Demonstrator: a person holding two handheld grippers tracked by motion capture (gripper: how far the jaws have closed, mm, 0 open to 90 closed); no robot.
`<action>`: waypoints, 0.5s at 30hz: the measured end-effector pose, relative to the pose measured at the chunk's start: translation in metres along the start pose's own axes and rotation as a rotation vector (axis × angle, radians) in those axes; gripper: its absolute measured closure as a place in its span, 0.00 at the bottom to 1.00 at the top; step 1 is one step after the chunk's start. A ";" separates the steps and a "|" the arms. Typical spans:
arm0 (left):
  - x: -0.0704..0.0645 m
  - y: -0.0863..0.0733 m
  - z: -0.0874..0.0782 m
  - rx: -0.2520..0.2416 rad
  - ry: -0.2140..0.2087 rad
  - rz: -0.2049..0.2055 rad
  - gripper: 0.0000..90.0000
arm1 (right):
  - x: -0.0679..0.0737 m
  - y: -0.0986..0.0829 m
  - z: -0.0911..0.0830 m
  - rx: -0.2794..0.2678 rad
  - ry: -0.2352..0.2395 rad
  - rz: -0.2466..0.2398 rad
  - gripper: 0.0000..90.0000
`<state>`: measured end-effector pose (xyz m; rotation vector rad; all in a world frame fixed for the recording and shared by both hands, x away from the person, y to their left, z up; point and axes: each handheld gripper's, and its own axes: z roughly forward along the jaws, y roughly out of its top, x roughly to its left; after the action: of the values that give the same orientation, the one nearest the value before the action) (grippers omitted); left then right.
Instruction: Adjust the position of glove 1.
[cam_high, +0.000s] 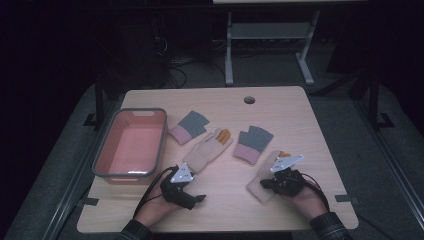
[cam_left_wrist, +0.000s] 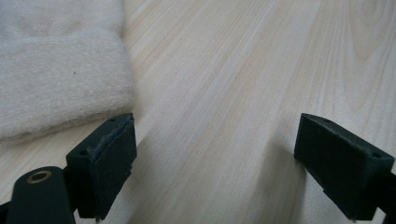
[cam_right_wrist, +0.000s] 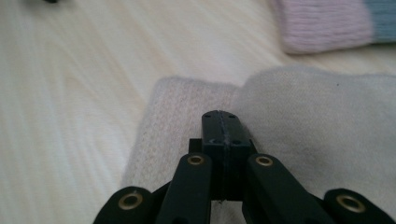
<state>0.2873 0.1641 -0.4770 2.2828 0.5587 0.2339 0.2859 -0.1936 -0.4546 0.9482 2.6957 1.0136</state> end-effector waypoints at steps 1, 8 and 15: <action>0.000 0.000 0.000 0.000 0.000 0.000 0.14 | 0.000 0.000 0.000 0.000 0.000 0.000 1.00; 0.000 0.000 0.000 -0.002 0.001 0.000 0.14 | -0.004 -0.001 -0.015 -0.069 -0.020 0.020 0.92; 0.000 0.000 0.000 -0.004 0.003 -0.002 0.14 | -0.018 -0.021 -0.037 -0.120 -0.111 0.078 0.71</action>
<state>0.2869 0.1640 -0.4774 2.2780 0.5620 0.2370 0.2783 -0.2374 -0.4417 1.0612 2.4963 1.0891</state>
